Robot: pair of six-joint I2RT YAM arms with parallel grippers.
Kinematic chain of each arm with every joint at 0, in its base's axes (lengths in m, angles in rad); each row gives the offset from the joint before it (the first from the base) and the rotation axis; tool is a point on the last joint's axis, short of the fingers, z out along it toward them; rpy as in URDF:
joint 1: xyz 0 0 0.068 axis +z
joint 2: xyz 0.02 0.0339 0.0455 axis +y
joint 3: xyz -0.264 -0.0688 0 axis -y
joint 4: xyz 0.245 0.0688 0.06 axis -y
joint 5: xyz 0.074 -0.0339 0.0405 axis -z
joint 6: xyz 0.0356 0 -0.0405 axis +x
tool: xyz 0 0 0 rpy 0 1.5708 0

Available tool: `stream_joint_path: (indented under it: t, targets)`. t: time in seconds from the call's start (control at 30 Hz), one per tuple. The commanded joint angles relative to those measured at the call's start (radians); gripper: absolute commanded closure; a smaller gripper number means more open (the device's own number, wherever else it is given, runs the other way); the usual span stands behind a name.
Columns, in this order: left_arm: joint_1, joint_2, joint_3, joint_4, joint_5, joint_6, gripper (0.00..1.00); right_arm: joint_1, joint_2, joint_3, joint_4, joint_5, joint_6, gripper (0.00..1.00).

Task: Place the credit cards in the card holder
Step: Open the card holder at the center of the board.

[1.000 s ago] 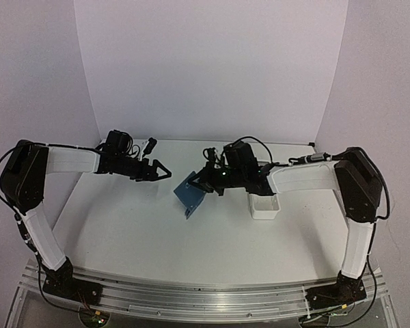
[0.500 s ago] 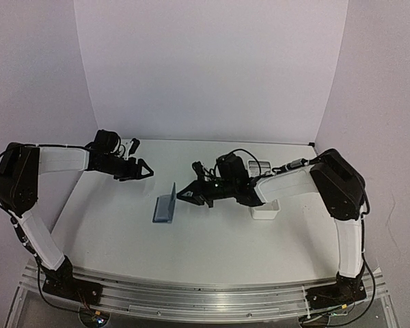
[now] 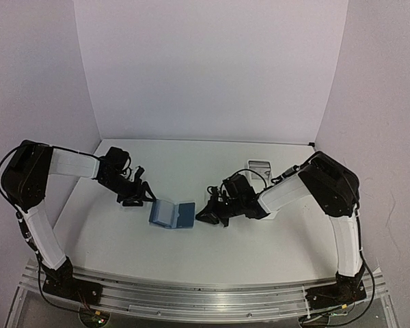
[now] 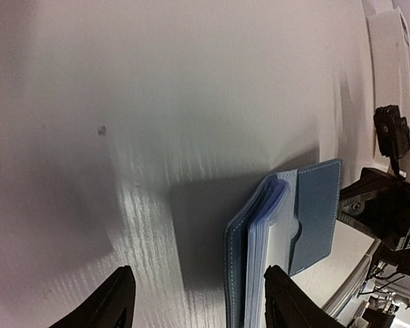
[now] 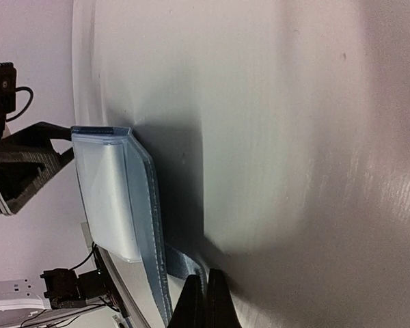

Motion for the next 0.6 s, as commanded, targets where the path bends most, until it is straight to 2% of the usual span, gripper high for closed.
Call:
stream_joint_path:
  t: [0.0, 0.17, 0.37, 0.5, 0.57]
  targets:
    - [-0.026, 0.036, -0.001, 0.002, 0.086, -0.012, 0.40, -0.009, -0.003, 0.018, -0.192, 0.082, -0.052, 1.00]
    - [-0.036, 0.037, -0.010, 0.024, 0.179, 0.003, 0.50, -0.009, 0.011, 0.046, -0.201, 0.085, -0.059, 1.00]
    - [-0.026, 0.019, -0.023, 0.087, 0.275, -0.013, 0.82, -0.009, 0.018, 0.040, -0.201, 0.078, -0.059, 1.00]
    - [-0.027, -0.006, -0.039, 0.157, 0.334, -0.020, 0.87, -0.009, 0.027, 0.047, -0.201, 0.074, -0.064, 1.00]
    - [-0.029, 0.006, -0.036, 0.157, 0.332, -0.025, 0.93, -0.009, 0.030, 0.054, -0.200, 0.072, -0.064, 1.00]
